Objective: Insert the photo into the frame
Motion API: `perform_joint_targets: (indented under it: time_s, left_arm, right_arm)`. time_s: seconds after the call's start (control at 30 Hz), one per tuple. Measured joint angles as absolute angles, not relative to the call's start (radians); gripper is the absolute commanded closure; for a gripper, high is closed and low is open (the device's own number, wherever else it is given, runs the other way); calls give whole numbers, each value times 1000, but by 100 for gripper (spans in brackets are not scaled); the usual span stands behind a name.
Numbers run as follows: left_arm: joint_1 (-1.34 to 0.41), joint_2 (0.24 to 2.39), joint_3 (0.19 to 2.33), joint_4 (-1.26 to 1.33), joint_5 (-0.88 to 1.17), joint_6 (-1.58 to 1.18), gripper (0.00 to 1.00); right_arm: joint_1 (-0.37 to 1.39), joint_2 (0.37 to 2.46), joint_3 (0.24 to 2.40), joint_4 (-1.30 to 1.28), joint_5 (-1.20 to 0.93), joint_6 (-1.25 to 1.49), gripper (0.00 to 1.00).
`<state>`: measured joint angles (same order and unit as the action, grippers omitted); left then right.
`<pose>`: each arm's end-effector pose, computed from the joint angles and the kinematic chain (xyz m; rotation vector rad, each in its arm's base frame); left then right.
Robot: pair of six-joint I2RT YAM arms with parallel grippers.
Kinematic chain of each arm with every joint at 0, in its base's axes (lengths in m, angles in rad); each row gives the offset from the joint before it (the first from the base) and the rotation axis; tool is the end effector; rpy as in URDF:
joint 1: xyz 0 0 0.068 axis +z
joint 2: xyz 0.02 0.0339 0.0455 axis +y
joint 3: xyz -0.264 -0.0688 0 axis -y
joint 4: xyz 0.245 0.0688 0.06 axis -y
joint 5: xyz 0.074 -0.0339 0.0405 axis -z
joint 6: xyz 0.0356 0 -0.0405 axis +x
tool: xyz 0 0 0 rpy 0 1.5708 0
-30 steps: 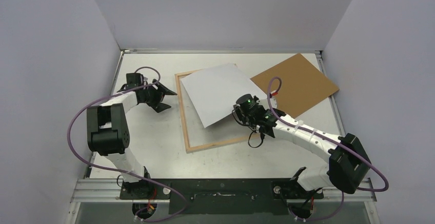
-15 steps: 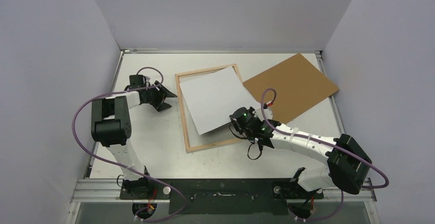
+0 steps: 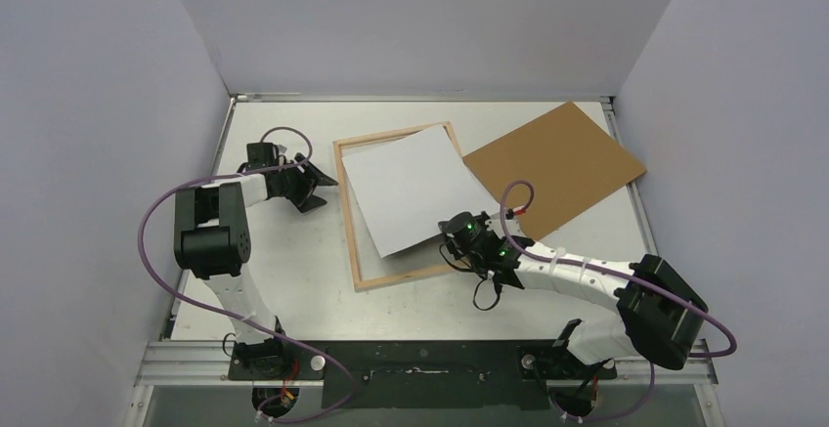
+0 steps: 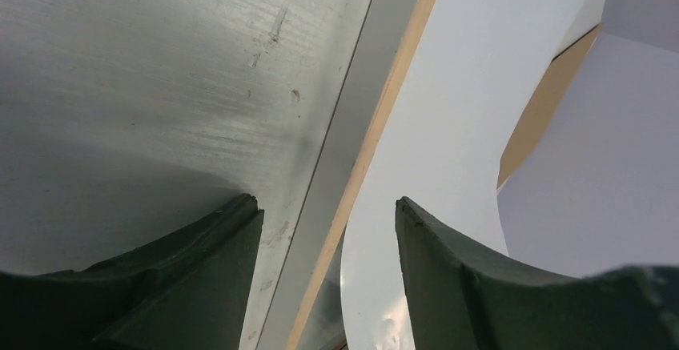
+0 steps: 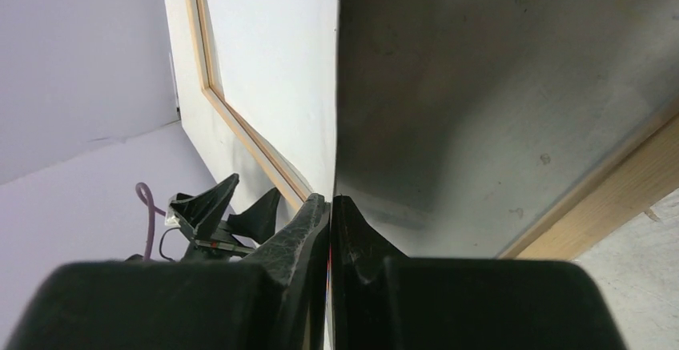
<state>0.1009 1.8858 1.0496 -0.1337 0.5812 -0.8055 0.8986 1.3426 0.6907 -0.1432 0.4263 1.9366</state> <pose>0.3693 0.0177 0.1373 -0.9210 2.4410 -1.0069 0.1771 0.1989 0.1937 1.4111 2.0310 0.9133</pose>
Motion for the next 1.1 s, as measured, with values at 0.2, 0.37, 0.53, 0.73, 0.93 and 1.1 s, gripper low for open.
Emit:
perform_joint_targets:
  time_s: [0.2,0.37,0.53,0.73,0.93,1.1]
  left_arm:
    - [94,1907,1050,-103,607,-823,40]
    - [80,1914,1050,-82,614,-833,39]
    - [76,1917,1050,-75,617,-835,39]
    - [76,1919,1050,-70,622,-835,39]
    - [76,1923,1050,-64,627,-836,38]
    - [76,1925,1050,-56,633,-839,39]
  right_arm:
    - [919,1350,673,-120,426,2022,97]
    - [931,1350,663,-122,419,2060,96]
    - [931,1343,659,-144,419,2074,95]
    - [946,1333,657,-149,419,2081,94]
    - [973,1318,657,-180,433,2082,94]
    - [977,1315,657,-178,461,2082,94]
